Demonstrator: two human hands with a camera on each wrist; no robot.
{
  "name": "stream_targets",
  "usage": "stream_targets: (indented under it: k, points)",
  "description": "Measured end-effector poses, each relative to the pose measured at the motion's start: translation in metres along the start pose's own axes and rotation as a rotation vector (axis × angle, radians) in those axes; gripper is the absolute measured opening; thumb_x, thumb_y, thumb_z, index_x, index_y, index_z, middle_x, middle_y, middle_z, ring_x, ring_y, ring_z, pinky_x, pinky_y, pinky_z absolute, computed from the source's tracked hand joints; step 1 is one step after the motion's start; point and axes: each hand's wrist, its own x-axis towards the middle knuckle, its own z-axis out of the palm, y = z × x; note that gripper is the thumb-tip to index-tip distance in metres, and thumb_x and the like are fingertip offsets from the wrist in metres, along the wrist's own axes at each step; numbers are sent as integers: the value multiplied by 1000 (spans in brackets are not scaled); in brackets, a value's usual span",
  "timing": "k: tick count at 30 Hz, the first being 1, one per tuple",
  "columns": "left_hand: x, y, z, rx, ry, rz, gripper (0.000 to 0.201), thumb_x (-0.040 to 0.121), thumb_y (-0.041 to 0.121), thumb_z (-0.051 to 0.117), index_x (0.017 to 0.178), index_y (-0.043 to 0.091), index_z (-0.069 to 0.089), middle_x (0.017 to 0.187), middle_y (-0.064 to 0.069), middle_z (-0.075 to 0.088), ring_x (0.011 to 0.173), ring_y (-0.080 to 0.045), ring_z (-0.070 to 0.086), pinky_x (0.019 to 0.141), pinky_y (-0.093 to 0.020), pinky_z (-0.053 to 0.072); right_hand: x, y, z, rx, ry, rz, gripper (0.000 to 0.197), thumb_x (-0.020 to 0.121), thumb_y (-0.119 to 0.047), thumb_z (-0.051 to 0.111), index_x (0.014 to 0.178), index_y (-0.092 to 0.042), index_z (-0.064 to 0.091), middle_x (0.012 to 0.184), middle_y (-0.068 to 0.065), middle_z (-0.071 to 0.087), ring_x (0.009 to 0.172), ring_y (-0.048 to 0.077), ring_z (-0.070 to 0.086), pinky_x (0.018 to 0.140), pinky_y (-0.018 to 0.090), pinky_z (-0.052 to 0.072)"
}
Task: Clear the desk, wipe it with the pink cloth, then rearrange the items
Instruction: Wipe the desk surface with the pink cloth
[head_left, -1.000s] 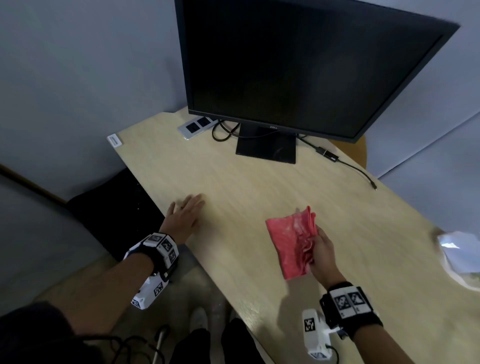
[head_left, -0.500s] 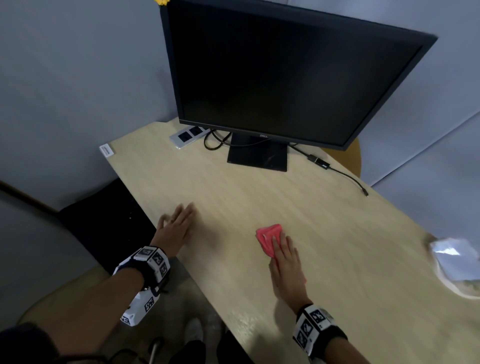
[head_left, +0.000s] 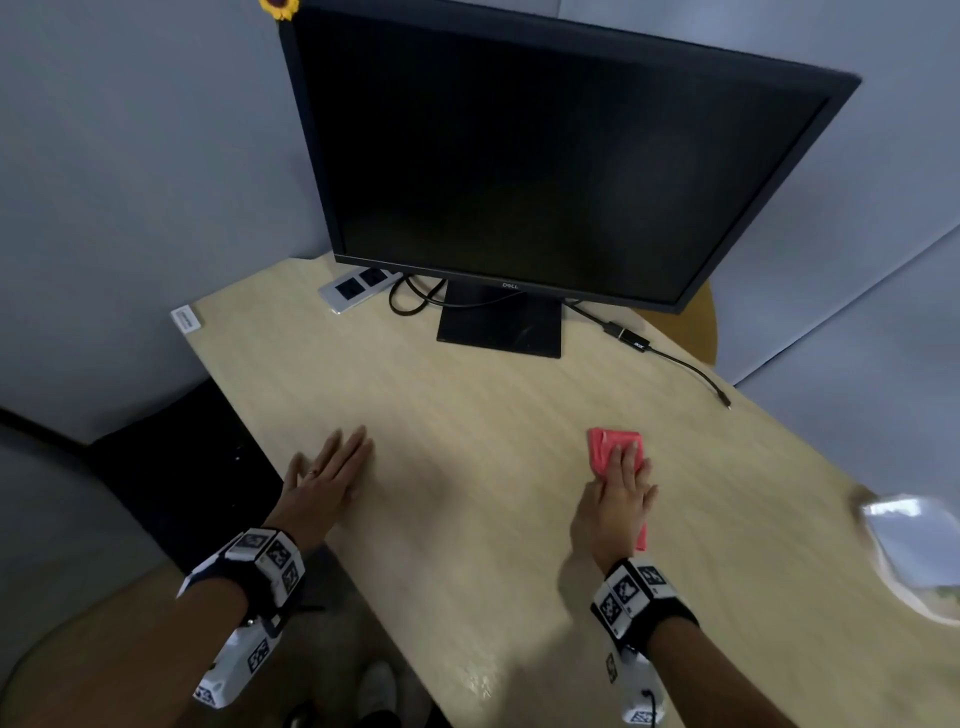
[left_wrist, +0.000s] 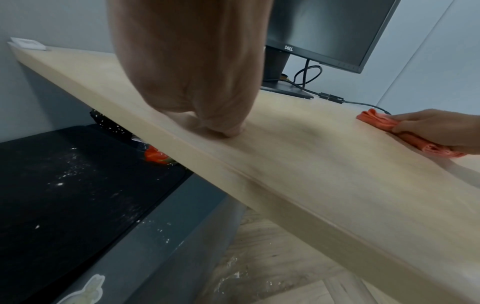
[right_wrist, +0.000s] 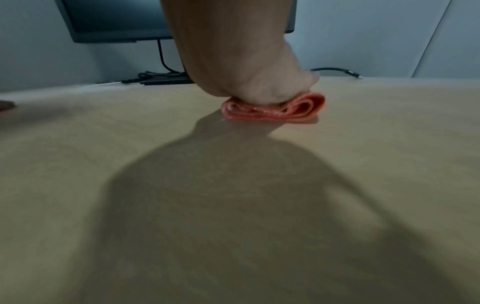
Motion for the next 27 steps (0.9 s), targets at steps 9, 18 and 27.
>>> stream_targets:
  k: [9, 18, 27]
  points:
    - [0, -4, 5, -94, 24, -5, 59, 93, 46, 17, 150, 35, 6, 155, 23, -11, 145, -5, -9, 113, -48, 8, 51, -64, 16, -24, 63, 69, 61, 93, -14, 41, 148, -6, 15, 158, 11, 8, 144, 36, 4, 116, 47, 1]
    - [-3, 3, -5, -124, -31, -21, 56, 101, 36, 24, 150, 35, -3, 155, 22, -17, 144, -8, -16, 116, -48, 2, 50, -140, 52, -51, -81, -274, 64, 92, -8, 38, 149, -18, 11, 158, 4, 7, 146, 27, 1, 117, 41, 3]
    - [-8, 11, -17, -81, -24, -25, 67, 96, 12, 30, 150, 31, -5, 155, 17, -19, 145, -10, -14, 117, -50, 7, -40, -146, 68, 7, -205, -738, 61, 87, -6, 46, 144, -21, 29, 152, 3, 30, 143, 30, 19, 114, 49, 18]
